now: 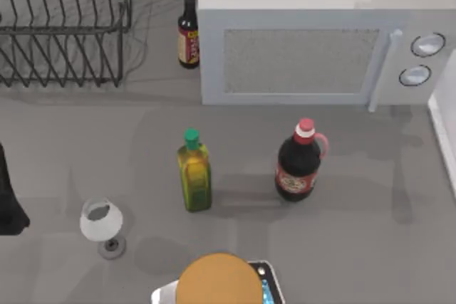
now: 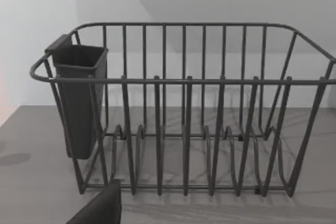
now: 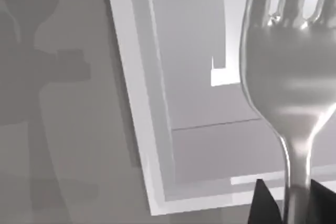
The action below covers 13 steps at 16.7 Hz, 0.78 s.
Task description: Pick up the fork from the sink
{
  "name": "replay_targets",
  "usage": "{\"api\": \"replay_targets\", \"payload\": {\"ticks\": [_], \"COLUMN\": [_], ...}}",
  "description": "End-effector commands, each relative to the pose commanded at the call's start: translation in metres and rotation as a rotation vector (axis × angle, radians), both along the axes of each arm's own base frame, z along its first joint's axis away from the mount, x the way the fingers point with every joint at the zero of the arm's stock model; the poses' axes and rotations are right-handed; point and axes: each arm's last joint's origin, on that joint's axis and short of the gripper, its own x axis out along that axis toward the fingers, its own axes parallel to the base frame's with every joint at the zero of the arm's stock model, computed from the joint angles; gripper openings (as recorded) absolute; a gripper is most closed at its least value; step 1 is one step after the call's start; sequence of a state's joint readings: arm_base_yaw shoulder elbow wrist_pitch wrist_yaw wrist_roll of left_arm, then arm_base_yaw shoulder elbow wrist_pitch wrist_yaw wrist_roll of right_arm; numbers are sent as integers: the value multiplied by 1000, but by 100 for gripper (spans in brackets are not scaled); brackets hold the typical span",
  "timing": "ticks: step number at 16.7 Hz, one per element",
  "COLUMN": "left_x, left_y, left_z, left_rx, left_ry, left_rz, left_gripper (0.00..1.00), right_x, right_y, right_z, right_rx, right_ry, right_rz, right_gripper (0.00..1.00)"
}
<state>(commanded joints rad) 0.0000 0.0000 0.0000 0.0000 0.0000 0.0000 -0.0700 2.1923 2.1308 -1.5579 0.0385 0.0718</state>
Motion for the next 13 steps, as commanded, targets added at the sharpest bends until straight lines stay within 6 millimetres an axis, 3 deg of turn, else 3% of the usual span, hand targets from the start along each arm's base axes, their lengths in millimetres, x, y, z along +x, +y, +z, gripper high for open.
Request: {"api": "replay_targets", "payload": {"ticks": [4,8,11,13], "left_x": [0,0,0,0], "left_y": [0,0,0,0], "left_z": [0,0,0,0], "left_rx": [0,0,0,0], "left_ry": [0,0,0,0], "left_rz": [0,0,0,0], "left_gripper": [100,100,100,100], "right_x": [-57,-111,-137,-144], "right_y": [70,130,163,172], "right_z": [17,14,10,9], "right_rx": [-20,-12,19,34], "right_ry": [26,9,-30,-47], "right_rz": [-12,42,101,121], "right_gripper": [0,0,0,0]}}
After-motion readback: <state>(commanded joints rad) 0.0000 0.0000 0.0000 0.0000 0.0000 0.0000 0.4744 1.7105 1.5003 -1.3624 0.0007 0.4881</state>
